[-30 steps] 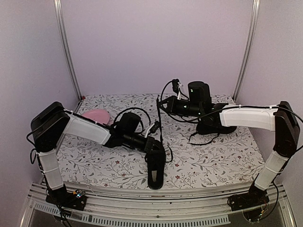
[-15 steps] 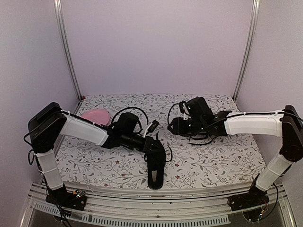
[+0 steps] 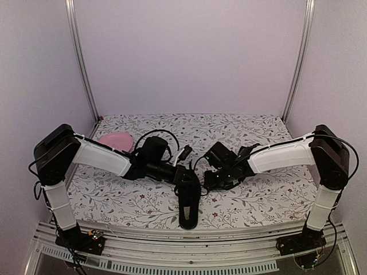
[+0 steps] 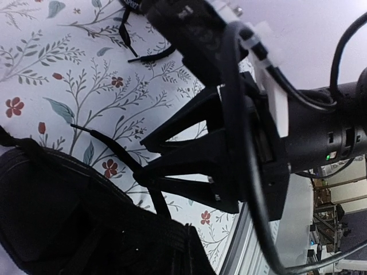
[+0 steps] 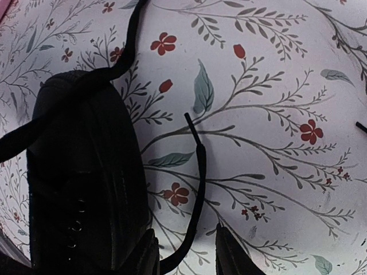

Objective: Tie the shoes
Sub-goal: Cross the shoelace.

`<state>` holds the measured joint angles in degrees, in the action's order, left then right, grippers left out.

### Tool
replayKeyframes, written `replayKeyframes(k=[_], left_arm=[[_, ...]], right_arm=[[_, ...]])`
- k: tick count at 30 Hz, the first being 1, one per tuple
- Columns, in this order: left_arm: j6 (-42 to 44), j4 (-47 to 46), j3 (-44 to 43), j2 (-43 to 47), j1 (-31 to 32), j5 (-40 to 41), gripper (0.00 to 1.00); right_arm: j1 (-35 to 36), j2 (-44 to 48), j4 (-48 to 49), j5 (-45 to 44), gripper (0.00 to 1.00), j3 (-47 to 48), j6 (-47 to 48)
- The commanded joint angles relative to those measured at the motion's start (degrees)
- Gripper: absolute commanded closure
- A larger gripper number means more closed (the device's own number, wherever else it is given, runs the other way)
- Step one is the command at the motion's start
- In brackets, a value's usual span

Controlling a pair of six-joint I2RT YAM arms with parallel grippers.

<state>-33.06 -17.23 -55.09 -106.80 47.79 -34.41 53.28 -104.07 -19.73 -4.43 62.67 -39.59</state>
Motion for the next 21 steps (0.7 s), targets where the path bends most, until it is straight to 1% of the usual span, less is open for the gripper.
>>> replayKeyframes(k=[1,6,7,10,13,17,21], left_arm=[[0.6,-0.1,0.6,1.9,0.2,0.7,1.00],[0.4,-0.4,0.4,1.6,0.3,0.4,1.00],[0.4,-0.3,0.4,1.7,0.2,0.5,1.00],[0.4,-0.3,0.5,1.8,0.2,0.9,1.00],[0.3,0.0,0.4,1.9,0.2,1.5,1.00],[0.1,0.4,0.3,1.5,0.2,2.1,1.00],[-0.1,1.0,0.0,1.5,0.2,3.0,1.00]], right_arm=[[0.6,-3.1,-3.4,-3.5,0.66,3.7,-0.2],[0.8,-5.8,-3.9,-4.4,0.69,5.4,0.5],[0.9,-6.3,-4.1,-4.6,0.71,5.9,0.6],[1.0,-7.5,-4.4,-5.3,0.79,6.2,0.3],[1.1,-7.5,-5.1,-7.4,0.96,5.5,-1.4],[0.6,-2.6,-2.3,-9.8,0.98,2.2,-3.6],[0.0,5.6,6.8,-9.9,0.98,-4.0,-4.1]])
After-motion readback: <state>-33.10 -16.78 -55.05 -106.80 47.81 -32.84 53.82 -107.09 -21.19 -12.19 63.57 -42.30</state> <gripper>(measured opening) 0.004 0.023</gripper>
